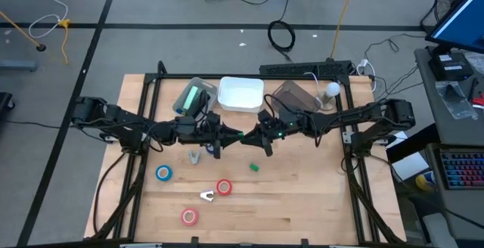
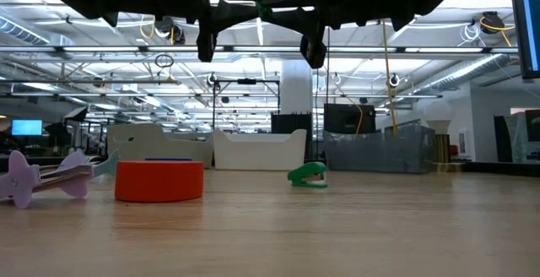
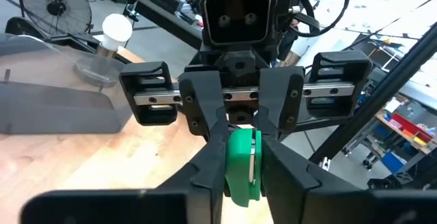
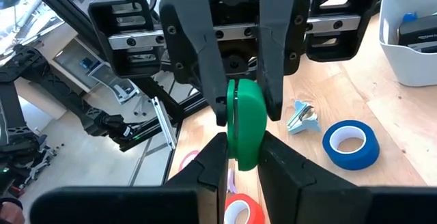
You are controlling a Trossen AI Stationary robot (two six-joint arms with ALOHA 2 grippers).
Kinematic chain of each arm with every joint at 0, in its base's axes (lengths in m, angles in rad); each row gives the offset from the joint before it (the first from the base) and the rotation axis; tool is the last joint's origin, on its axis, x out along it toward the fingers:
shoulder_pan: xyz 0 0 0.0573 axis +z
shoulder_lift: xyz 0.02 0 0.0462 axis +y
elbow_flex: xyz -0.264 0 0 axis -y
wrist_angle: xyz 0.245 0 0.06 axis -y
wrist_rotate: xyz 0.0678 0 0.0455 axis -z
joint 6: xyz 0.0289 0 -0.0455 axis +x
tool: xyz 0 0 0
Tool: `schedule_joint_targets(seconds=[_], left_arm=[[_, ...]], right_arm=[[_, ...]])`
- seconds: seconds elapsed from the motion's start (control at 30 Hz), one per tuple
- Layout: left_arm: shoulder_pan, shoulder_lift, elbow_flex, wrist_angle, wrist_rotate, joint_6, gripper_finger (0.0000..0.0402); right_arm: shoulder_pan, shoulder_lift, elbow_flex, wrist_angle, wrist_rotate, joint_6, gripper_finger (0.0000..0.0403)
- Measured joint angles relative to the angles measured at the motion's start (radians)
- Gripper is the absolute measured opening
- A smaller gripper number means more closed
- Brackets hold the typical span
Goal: Pick and place Stapler, Stapler remover, tape
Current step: Put the right green stapler into the gray bin
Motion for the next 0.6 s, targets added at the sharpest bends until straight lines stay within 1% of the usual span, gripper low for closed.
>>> schedule_joint_targets(seconds=[0.1, 0.2, 0.37, 0.6], left_arm=[[0.0, 0.0, 0.0, 0.0, 0.007, 0.015, 0.0064], [0.0, 0.0, 0.0, 0.0, 0.007, 0.018, 0.006], [0.0, 0.0, 0.0, -0.001, 0.007, 0.012, 0.0074], [0.001, 0.0, 0.0, -0.044, 0.007, 0.013, 0.0064]], right_arm=[[0.0, 0.0, 0.0, -0.001, -0.002, 0.002, 0.0055], [0.0, 0.0, 0.0, 0.0, -0.002, 0.002, 0.0057], [0.0, 0.0, 0.0, 0.001, 0.002, -0.003, 0.0083], [0.0, 0.0, 0.0, -0.079, -0.012, -0.003, 0.0119]])
